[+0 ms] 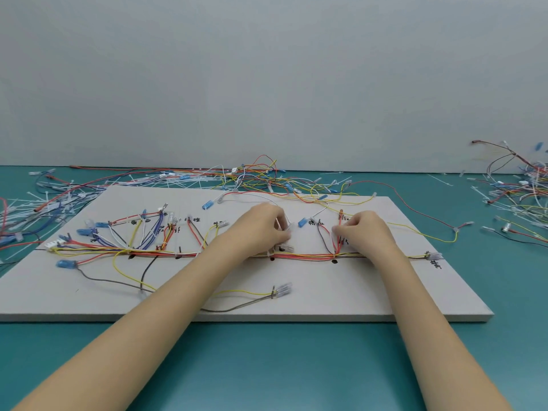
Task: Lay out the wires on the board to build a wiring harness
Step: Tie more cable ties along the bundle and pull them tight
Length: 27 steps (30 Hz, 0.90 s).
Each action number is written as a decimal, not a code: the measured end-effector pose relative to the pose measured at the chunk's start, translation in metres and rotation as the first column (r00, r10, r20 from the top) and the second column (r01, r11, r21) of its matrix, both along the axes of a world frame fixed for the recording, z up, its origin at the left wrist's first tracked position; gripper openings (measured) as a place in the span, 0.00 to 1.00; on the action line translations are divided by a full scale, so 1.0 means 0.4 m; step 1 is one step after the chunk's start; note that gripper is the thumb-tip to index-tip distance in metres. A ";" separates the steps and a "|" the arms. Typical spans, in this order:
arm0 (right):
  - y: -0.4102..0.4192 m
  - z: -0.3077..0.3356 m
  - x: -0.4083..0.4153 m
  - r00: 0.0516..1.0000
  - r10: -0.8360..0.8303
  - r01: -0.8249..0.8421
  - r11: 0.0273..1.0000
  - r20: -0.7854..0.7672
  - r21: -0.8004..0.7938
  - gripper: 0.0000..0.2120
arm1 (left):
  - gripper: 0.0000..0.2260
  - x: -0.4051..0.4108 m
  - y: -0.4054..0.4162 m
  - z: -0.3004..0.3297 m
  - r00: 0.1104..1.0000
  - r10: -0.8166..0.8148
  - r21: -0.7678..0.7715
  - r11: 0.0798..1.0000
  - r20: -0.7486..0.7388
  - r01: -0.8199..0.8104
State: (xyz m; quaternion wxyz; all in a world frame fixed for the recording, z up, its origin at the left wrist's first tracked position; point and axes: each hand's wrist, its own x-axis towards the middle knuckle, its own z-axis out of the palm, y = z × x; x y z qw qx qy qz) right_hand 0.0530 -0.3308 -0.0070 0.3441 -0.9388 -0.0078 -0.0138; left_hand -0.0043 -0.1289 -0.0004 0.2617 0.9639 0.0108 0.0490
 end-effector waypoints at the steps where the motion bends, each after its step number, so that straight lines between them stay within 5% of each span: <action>1: 0.004 -0.001 -0.001 0.999 -0.036 0.035 0.999 -0.016 -0.025 0.08 | 0.04 0.003 0.004 -0.004 1.000 -0.005 -0.046 0.999 0.000 0.005; 7: 0.025 -0.012 0.000 0.991 -0.125 0.123 0.991 -0.042 -0.055 0.13 | 0.12 0.015 0.004 -0.027 0.993 0.000 -0.043 0.999 0.120 0.005; 14: 0.028 -0.018 0.008 0.983 -0.183 0.183 0.983 0.015 -0.005 0.12 | 0.09 -0.013 -0.047 -0.001 0.872 -0.189 0.439 0.898 0.452 -0.032; 22: 0.035 -0.028 0.013 0.986 -0.138 0.148 0.983 0.094 -0.112 0.10 | 0.15 0.025 -0.106 -0.013 0.965 -0.191 0.524 0.849 0.182 0.069; 27: 0.040 -0.031 0.015 0.976 -0.179 0.189 0.979 0.124 -0.075 0.08 | 0.21 0.069 -0.106 -0.013 0.985 -0.171 0.421 0.895 0.013 0.150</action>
